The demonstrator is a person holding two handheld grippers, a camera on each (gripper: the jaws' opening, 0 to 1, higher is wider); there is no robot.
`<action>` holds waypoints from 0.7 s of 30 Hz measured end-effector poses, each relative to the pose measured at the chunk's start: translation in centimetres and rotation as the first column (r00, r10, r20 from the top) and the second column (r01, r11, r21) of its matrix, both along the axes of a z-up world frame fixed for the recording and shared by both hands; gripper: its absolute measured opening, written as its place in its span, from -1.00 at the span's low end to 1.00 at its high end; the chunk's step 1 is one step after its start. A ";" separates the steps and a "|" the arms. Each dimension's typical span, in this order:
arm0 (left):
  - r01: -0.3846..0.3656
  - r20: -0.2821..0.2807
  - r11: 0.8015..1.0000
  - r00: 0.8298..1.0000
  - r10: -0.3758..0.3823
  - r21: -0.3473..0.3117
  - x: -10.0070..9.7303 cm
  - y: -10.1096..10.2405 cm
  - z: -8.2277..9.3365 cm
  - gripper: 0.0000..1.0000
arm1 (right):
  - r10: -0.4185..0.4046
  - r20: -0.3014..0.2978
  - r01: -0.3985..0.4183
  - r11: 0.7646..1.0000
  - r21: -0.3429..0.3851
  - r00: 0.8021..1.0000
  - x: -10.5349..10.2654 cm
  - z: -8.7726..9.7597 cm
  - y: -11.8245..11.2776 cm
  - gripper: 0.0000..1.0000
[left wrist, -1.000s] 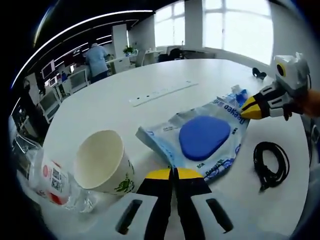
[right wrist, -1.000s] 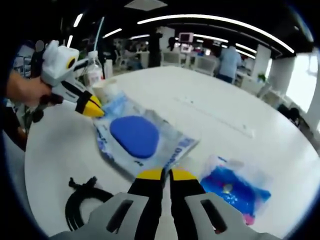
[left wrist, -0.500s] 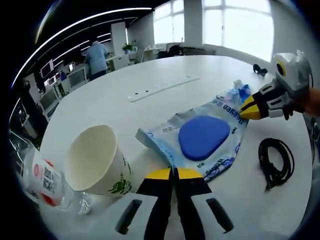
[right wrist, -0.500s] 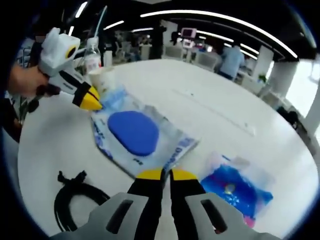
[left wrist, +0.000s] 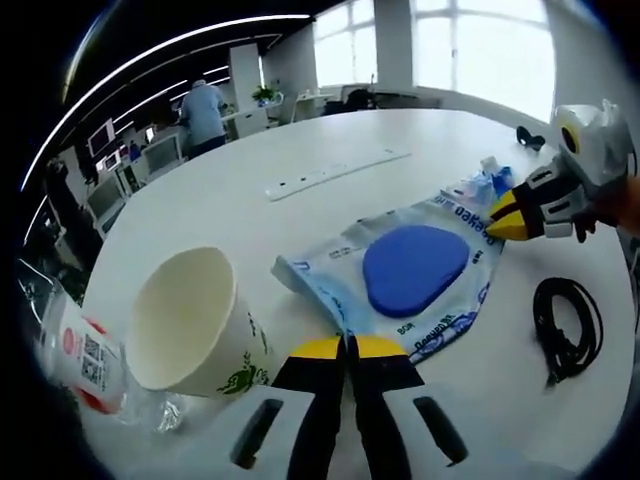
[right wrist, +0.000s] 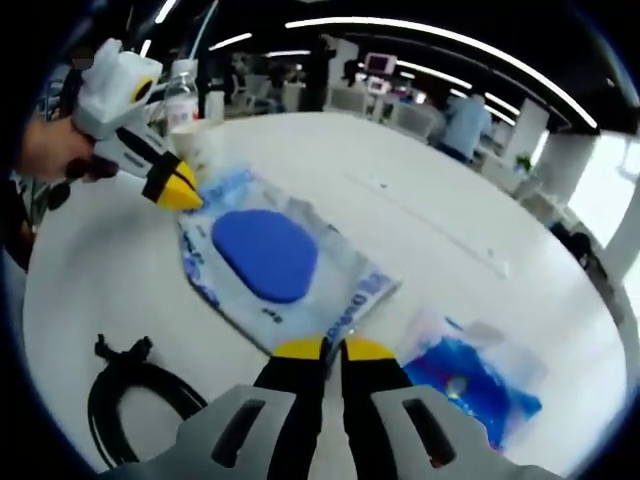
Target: Arrange the tabletop items into an orderly group along one side of the table until the central work area is clear of visible clutter.
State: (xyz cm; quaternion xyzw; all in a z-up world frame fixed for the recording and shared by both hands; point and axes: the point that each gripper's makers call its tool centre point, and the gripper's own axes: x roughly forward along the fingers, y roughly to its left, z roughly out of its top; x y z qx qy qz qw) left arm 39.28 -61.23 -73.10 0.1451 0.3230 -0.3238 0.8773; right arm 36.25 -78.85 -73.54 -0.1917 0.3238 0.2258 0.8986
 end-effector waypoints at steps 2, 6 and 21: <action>0.003 0.007 1.000 1.000 -0.003 0.007 0.1 0.0 0.0 -0.97 | 0.003 0.004 -0.003 1.000 -0.008 1.000 0.1 0.0 0.0 -0.96; 0.003 0.011 1.000 1.000 -0.003 0.014 0.2 0.1 -0.1 -0.96 | 0.006 0.008 -0.006 1.000 -0.016 1.000 0.2 0.0 0.0 -0.95; 0.004 0.036 0.999 0.999 -0.005 0.045 0.5 0.2 0.0 -0.82 | 0.013 0.004 -0.013 0.999 -0.036 1.000 0.0 0.0 0.4 -0.80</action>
